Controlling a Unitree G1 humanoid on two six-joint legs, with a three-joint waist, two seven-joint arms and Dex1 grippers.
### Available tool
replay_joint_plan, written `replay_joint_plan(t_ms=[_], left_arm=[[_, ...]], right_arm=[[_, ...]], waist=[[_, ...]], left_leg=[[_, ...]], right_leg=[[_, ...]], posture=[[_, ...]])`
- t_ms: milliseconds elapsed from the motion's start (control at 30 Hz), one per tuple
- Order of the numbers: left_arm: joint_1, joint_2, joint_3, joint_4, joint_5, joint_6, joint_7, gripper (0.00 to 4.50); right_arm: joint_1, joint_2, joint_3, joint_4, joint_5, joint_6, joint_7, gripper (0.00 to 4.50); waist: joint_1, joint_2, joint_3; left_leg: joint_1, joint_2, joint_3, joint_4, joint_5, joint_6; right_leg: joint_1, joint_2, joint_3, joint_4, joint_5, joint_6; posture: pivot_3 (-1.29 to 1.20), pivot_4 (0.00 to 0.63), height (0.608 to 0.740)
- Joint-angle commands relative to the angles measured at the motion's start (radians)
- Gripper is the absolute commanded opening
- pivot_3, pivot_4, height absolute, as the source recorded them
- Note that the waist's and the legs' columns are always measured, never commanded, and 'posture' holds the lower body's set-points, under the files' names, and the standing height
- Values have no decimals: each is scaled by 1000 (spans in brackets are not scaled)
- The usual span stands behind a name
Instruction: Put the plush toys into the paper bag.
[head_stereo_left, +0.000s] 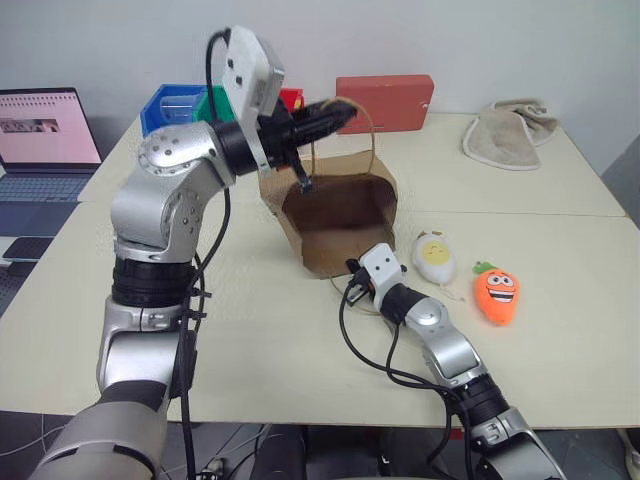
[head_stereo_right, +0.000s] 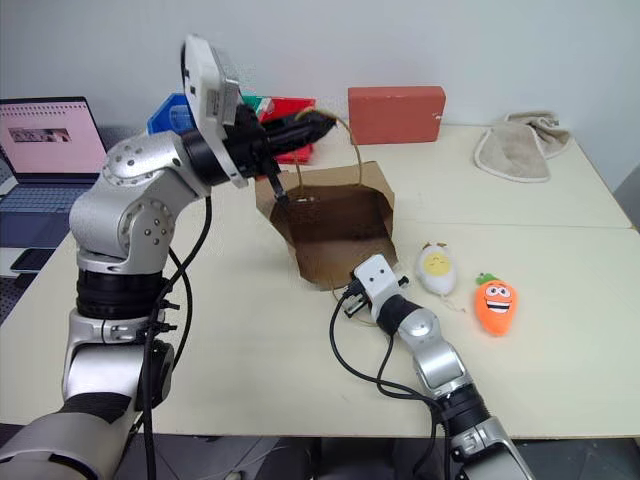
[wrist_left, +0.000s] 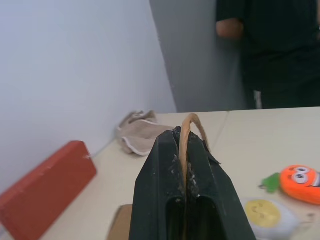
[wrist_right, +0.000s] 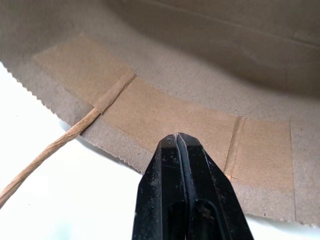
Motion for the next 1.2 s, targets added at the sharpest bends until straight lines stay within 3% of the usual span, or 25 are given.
replay_joint_plan(t_ms=[33, 433, 833, 933, 1100, 1200], left_arm=[[-44, 9, 0, -9, 51, -91, 14, 0], [129, -15, -53, -119, -28, 38, -52, 0], [220, -40, -83, -214, -101, 128, -74, 0], [230, -46, -93, -229, -106, 136, -77, 0], [253, -51, -106, -250, -116, 146, -81, 0], [256, -50, -103, -247, -115, 145, -81, 0]], right_arm=[[21, 3, 19, 22, -12, 28, 11, 13], [-17, 3, -33, -57, 21, 75, 40, 13], [26, -160, -96, -500, 185, 335, 219, 13], [37, -222, -156, -613, 259, 416, 255, 562], [65, -407, -304, -719, 328, 496, 312, 2270], [130, -561, -293, -702, 240, 417, 340, 3414]], waist=[[0, 0, 0], [-9, 0, 0], [-5, 0, 0], [-2, 0, 0], [3, 0, 0], [4, 0, 0]], left_leg=[[0, 0, 0, 0, 0, 0], [-1, 0, 0, -1, 0, 0], [-6, 0, -1, -2, 0, 0], [-7, 0, -1, -2, 0, 0], [-7, 0, 0, -2, 0, 0], [-7, 0, 0, -2, 0, 0]], right_leg=[[0, 0, 0, 0, 0, 0], [-1, 0, 0, 0, 0, 0], [-6, 0, 0, 0, 0, 0], [-7, 0, 0, 0, 0, 0], [-7, 0, 0, 0, 0, 0], [-8, 0, 0, 0, 0, 0]], posture=[[0, 150, 740], [0, 150, 740], [0, 150, 740], [0, 150, 740], [0, 150, 740], [0, 150, 740]])
